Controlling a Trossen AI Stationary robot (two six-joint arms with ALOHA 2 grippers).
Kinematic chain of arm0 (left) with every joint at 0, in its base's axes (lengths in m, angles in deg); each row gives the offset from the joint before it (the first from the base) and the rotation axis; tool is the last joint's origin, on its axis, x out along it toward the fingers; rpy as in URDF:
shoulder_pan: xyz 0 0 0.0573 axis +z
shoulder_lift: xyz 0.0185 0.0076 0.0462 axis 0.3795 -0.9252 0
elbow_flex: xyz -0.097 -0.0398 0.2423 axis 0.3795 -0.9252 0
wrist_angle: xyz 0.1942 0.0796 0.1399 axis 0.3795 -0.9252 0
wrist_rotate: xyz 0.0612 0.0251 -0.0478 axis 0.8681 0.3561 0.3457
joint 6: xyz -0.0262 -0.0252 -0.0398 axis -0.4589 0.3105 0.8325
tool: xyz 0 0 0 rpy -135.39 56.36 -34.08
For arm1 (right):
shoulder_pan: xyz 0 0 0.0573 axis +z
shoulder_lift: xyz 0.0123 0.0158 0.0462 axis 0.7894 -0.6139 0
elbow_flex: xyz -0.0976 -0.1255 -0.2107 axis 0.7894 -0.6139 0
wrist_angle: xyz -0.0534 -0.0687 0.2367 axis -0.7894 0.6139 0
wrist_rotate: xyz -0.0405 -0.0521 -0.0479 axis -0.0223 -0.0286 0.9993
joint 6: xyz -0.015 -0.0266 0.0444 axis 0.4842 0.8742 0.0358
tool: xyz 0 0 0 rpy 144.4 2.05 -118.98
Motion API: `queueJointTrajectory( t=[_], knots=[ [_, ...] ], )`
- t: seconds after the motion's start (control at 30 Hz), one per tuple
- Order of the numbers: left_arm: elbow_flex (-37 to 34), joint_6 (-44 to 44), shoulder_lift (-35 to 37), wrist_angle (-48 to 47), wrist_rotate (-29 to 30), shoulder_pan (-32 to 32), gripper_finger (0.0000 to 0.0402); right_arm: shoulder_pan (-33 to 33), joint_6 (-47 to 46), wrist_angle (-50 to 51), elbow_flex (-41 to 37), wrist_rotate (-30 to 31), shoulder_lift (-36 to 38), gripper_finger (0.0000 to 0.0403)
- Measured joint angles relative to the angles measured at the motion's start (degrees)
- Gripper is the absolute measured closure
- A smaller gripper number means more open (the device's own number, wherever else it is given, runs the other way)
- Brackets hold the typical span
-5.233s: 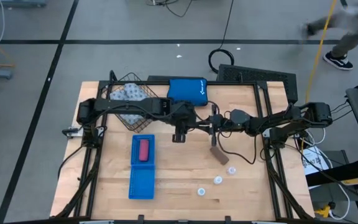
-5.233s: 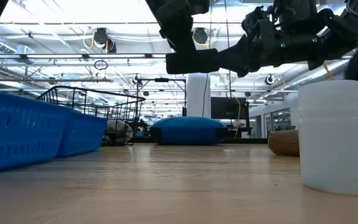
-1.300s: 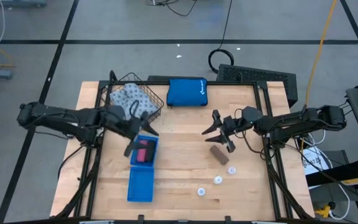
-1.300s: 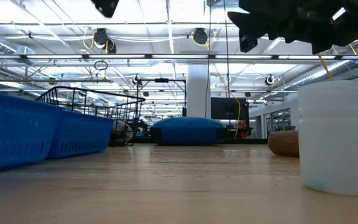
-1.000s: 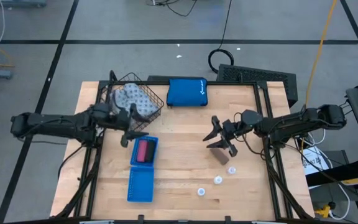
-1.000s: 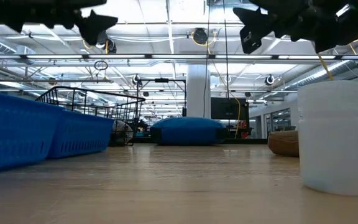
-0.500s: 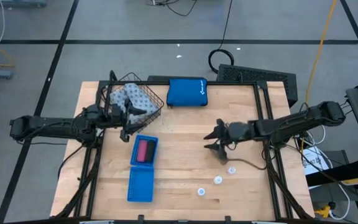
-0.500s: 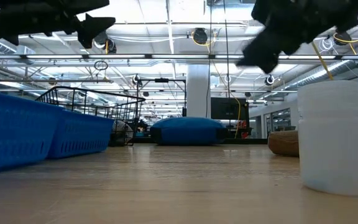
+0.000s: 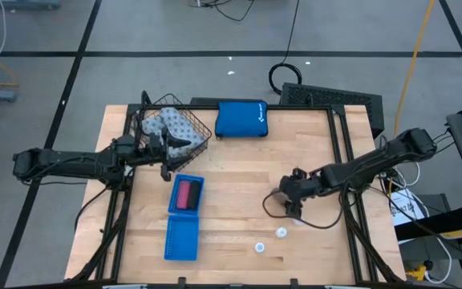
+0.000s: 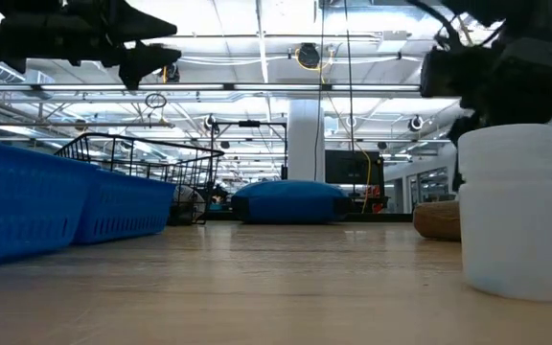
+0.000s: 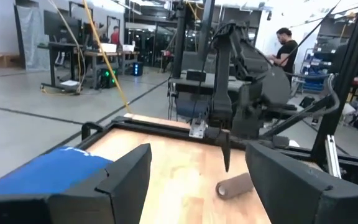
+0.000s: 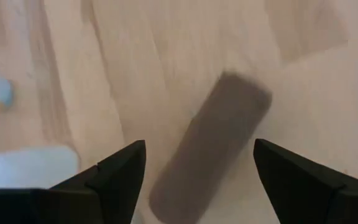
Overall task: Pick & place medical supplies in basket/bin
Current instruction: Put the brown bandage into the top blue bin
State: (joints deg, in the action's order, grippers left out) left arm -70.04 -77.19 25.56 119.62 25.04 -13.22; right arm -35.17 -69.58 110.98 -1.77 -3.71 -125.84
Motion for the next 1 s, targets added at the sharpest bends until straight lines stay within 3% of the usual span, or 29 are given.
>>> queueJointTrajectory(
  t=[0.23, 0.57, 0.67, 0.83, 1.0],
  knots=[
    [0.0, 0.0, 0.0, 0.0, 0.0, -0.1, 0.013, 0.0, 1.2, 0.3, -1.1, -0.9, -4.5, 0.0127],
    [0.0, 0.3, 0.0, -0.2, 0.0, -0.1, 0.013, -4.7, 14.8, -2.6, -1.1, 8.7, -8.5, 0.0142],
    [0.0, 0.9, 0.0, -0.2, 0.0, -0.1, 0.0131, -6.8, 18.6, -4.5, -1.1, 6.5, -8.9, 0.0147],
    [0.0, 0.9, 0.0, -0.8, 0.0, -0.1, 0.0131, -9.3, 25.0, -4.8, -1.1, -3.2, -8.8, 0.0159],
    [0.0, 1.2, 0.0, -1.7, 1.1, -0.1, 0.013, -9.5, 29.4, -0.5, -1.1, -5.0, -8.8, 0.0172]
  ],
)
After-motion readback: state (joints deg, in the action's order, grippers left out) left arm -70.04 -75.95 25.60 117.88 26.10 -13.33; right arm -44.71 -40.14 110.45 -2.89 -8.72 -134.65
